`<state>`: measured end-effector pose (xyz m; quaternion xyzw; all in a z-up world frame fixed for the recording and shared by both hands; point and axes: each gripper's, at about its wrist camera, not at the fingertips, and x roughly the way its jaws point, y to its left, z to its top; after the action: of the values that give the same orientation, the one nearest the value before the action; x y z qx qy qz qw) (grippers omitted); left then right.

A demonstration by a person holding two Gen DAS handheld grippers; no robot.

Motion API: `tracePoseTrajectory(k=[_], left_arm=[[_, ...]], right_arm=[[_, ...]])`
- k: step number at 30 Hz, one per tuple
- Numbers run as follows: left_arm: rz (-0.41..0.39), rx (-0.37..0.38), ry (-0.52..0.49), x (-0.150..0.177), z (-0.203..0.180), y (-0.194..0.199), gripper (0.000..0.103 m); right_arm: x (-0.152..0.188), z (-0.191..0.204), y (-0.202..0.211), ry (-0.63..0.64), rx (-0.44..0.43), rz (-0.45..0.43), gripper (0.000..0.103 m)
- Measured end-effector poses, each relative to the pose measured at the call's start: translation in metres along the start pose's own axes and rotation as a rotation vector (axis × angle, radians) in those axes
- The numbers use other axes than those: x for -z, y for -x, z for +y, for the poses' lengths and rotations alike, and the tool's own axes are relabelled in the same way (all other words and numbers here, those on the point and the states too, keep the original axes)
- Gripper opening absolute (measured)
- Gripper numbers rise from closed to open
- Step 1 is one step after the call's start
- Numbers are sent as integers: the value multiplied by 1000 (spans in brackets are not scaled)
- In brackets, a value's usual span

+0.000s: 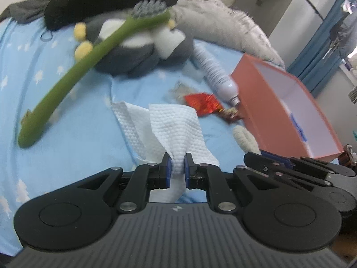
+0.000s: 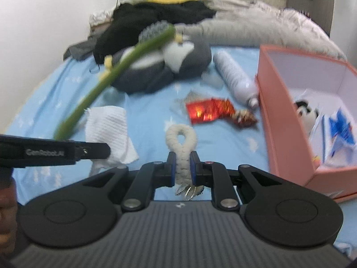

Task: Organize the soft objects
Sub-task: 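Lift the towel with the left tool while the right tool carries the keychain over the box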

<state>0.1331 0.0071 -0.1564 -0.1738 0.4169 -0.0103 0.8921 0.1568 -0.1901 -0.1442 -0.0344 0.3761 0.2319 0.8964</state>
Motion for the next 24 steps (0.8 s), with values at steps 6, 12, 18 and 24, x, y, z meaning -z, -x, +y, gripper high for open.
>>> tracePoseTrajectory(k=[6,12,18,24], left_arm=[[-70,42,-36,-21,-26,31,14],[-143,109,-95,-46,-62,58,14],[-181,176,-168,-72,-107,62,14],[-170,238,-243,-94,-160,48,14]], right_arm=[[-26,-4,45,-8,-2,-102,17],[-50,-16,84,-11,19,-206,17],[-69,-36,112,-16,80,-280,17],[-84,-69,125,-23,164,-304,17]])
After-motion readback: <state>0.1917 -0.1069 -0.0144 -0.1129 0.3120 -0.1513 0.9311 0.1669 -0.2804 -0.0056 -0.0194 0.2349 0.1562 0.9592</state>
